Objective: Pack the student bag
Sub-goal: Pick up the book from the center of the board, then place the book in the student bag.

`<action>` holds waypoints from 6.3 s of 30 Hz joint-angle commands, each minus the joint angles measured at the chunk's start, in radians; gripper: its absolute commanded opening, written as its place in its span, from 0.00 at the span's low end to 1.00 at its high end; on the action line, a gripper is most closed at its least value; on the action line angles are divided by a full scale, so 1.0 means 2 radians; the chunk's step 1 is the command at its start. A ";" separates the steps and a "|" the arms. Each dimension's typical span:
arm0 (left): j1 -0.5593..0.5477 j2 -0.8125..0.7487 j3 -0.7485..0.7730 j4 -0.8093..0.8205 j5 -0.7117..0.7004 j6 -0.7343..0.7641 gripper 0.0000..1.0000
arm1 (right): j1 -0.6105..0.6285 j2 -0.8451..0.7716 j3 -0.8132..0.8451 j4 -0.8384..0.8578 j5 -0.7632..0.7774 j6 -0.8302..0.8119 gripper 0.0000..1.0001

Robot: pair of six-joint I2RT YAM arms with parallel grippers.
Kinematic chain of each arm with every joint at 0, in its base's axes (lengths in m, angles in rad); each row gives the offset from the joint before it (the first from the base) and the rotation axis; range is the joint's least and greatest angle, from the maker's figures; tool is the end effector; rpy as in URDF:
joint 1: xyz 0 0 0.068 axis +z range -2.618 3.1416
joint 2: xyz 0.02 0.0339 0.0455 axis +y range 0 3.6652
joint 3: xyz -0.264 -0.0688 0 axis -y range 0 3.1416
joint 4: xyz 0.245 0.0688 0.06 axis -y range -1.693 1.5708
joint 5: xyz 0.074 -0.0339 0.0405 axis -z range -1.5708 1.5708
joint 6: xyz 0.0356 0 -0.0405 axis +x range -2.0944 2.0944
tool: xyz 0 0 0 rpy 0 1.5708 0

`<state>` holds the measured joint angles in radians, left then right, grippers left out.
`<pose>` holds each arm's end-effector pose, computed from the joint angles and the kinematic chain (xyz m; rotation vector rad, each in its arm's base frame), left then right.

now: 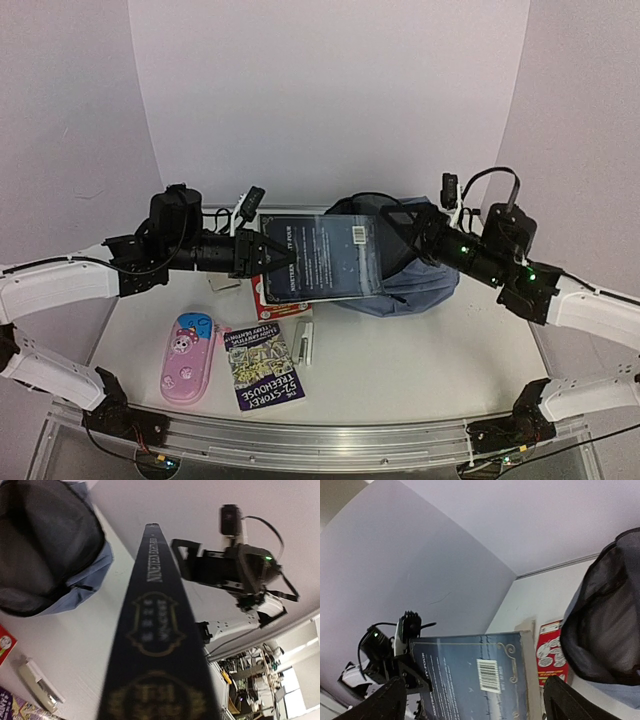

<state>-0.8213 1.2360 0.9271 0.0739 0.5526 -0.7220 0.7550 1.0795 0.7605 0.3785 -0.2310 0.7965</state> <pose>0.1814 -0.2223 0.3212 0.5536 2.0026 -1.5274 0.1804 0.1809 0.3329 -0.1716 1.6801 1.3846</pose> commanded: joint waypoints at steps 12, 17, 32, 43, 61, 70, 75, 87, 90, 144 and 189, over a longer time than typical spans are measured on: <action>0.070 -0.004 -0.024 0.037 -0.021 -0.071 0.00 | -0.214 0.169 0.090 -0.201 -0.014 -0.096 0.98; 0.081 -0.006 -0.030 0.038 -0.014 -0.074 0.00 | -0.229 0.222 0.119 -0.200 -0.023 -0.124 0.88; 0.098 0.041 -0.012 0.063 -0.004 -0.101 0.00 | -0.234 0.262 0.166 -0.193 -0.075 -0.118 0.04; 0.098 0.173 0.103 0.100 0.018 -0.126 0.00 | -0.234 0.175 0.178 -0.199 -0.081 -0.100 0.00; 0.093 0.352 0.254 0.153 0.063 -0.194 0.00 | -0.234 0.100 0.178 -0.167 -0.142 -0.082 0.00; 0.066 0.406 0.313 0.167 0.057 -0.229 0.00 | -0.234 0.087 0.152 -0.126 -0.161 -0.053 0.00; 0.049 0.440 0.352 0.162 0.044 -0.247 0.00 | -0.233 0.077 0.134 -0.100 -0.164 -0.032 0.00; 0.035 0.484 0.384 0.183 0.017 -0.275 0.00 | -0.196 0.072 0.103 -0.033 -0.152 0.006 0.00; 0.032 0.483 0.372 0.219 -0.002 -0.285 0.00 | -0.173 0.082 0.098 -0.023 -0.136 0.010 0.00; 0.022 0.468 0.427 -0.177 -0.111 -0.076 0.98 | -0.111 0.126 0.051 0.033 -0.054 0.009 0.00; 0.012 0.326 0.380 -0.201 -0.116 0.023 1.00 | -0.192 0.070 0.024 -0.176 0.127 -0.067 0.17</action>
<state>-0.8157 2.0239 1.7501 -0.2872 0.3541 -0.7228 0.4071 1.1922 0.8269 0.0332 -0.0138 0.6829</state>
